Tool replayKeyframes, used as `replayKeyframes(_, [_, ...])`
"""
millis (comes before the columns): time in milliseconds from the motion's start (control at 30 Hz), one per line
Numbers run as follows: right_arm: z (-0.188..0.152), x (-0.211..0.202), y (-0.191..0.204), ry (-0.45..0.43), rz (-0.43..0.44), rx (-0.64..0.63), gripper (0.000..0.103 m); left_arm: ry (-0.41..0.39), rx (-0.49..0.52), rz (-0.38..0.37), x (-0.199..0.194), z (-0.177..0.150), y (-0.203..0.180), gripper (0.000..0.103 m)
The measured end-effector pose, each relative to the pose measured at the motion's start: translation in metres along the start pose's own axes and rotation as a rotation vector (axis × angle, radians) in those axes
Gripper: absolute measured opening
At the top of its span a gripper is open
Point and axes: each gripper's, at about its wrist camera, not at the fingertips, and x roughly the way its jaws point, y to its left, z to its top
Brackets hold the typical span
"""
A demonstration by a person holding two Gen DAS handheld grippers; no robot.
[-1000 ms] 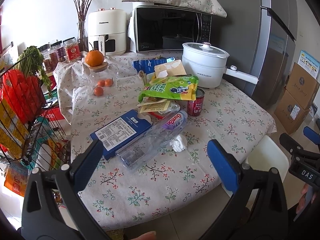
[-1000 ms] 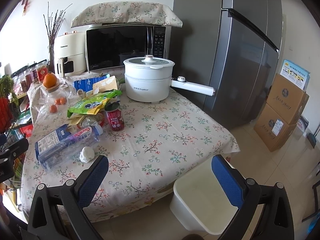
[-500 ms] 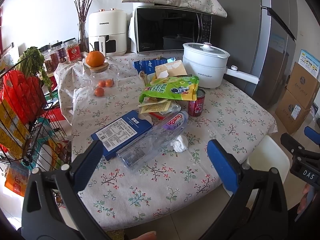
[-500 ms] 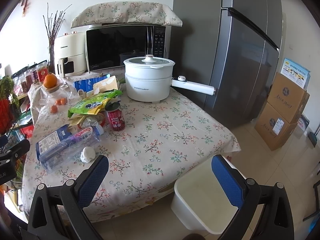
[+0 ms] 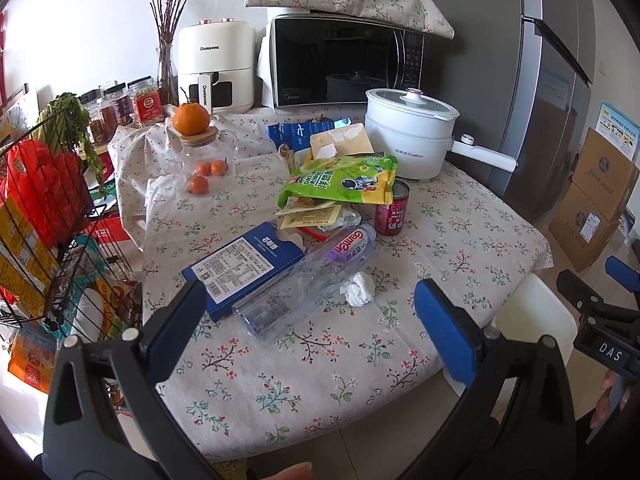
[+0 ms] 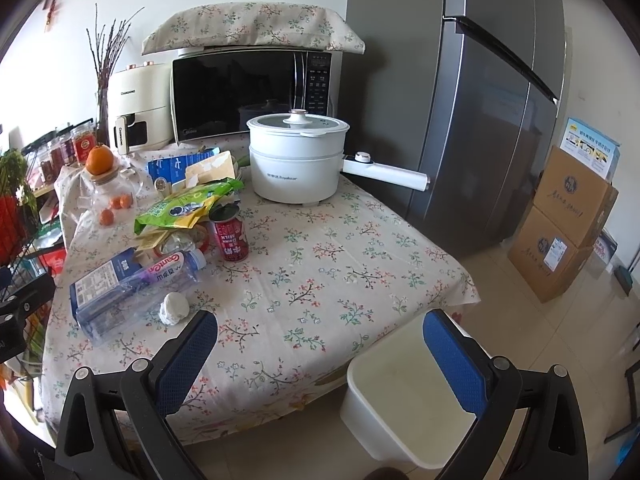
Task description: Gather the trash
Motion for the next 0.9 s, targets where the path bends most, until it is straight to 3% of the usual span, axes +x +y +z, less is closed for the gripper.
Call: replayKeyframes(900, [-0.0012, 0.0012, -0.0024, -0.003, 0.0, 0.001, 0.103, -0.004, -0.006, -0.01, -0.0006, -0.0011, 0.0014, 0.103])
